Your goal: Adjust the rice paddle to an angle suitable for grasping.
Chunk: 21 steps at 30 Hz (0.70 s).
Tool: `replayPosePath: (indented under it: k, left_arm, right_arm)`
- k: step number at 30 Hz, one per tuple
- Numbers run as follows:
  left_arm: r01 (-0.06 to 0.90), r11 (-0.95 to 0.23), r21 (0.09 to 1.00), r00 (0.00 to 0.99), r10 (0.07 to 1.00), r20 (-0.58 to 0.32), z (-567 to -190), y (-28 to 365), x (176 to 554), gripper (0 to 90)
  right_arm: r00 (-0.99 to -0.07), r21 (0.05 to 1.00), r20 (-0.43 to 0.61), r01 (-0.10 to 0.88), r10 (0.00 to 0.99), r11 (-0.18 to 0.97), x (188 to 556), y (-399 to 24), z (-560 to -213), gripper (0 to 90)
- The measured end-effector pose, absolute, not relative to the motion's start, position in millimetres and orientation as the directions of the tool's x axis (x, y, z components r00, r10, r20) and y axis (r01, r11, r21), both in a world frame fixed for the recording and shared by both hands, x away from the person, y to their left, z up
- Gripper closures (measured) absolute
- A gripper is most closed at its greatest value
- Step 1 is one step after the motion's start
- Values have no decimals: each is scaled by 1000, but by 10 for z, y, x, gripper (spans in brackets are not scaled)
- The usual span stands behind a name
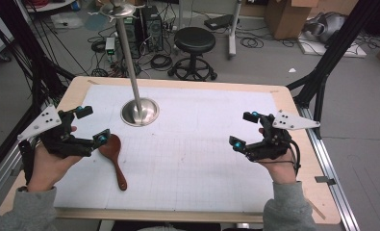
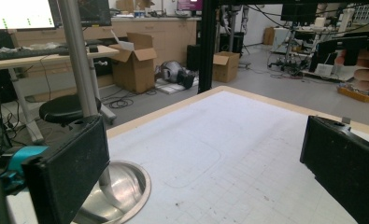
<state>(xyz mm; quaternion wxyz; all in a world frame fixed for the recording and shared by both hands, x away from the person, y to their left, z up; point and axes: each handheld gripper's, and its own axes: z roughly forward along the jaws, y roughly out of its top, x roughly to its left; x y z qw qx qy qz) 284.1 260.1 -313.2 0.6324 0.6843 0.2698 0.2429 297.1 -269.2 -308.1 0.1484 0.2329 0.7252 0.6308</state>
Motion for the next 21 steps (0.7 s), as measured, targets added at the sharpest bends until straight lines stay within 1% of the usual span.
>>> replayPosePath:
  k: [3, 5, 9, 11, 12, 13, 14, 15, 16, 19, 20, 21]
  left_arm:
    - [66, -57, 996, 733, 680, -9, -3142, 2610, 2842, 18]
    - [66, -82, 994, 708, 706, 11, -3147, 2609, 2835, 51]
    - [65, -94, 993, 701, 712, 21, -3155, 2605, 2828, 116]
    - [72, -113, 991, 694, 720, 32, -3171, 2604, 2833, 178]
    - [99, -136, 986, 681, 731, 32, -3195, 2602, 2846, 255]
    - [99, -136, 986, 681, 731, 32, -3195, 2602, 2846, 316]
    - [122, -158, 980, 671, 740, 35, -3223, 2597, 2862, 358]
    - [122, -158, 980, 671, 740, 35, -3223, 2597, 2862, 383]
    - [129, -170, 977, 672, 739, 40, -3256, 2593, 2872, 439]
    - [138, -176, 975, 670, 742, 38, -3277, 2594, 2884, 530]
    - [146, -177, 973, 670, 741, 35, -3293, 2599, 2890, 530]
    - [149, -183, 972, 668, 743, 37, -3305, 2602, 2892, 621]
  right_arm:
    - [-849, 984, 75, 148, 523, 100, 2974, -2672, -3084, 9]
    - [-851, 984, 73, 147, 520, 103, 2974, -2661, -3085, 9]
    - [-852, 984, 75, 149, 519, 102, 2985, -2659, -3089, 9]
    - [-850, 983, 76, 151, 520, 103, 2994, -2659, -3093, 9]
    - [-850, 982, 78, 154, 521, 105, 3000, -2655, -3096, 9]
    - [-850, 982, 79, 156, 520, 105, 2999, -2653, -3097, 9]
    - [-852, 982, 76, 153, 518, 107, 3002, -2650, -3098, 9]
    - [-852, 982, 76, 153, 518, 107, 3002, -2650, -3098, 9]
    - [-853, 982, 75, 153, 517, 109, 3005, -2645, -3099, 9]
    - [-855, 981, 75, 155, 513, 115, 3007, -2643, -3103, 9]
    - [-855, 981, 73, 154, 513, 118, 3006, -2643, -3103, 9]
    - [-855, 981, 71, 153, 514, 121, 3006, -2644, -3103, 9]
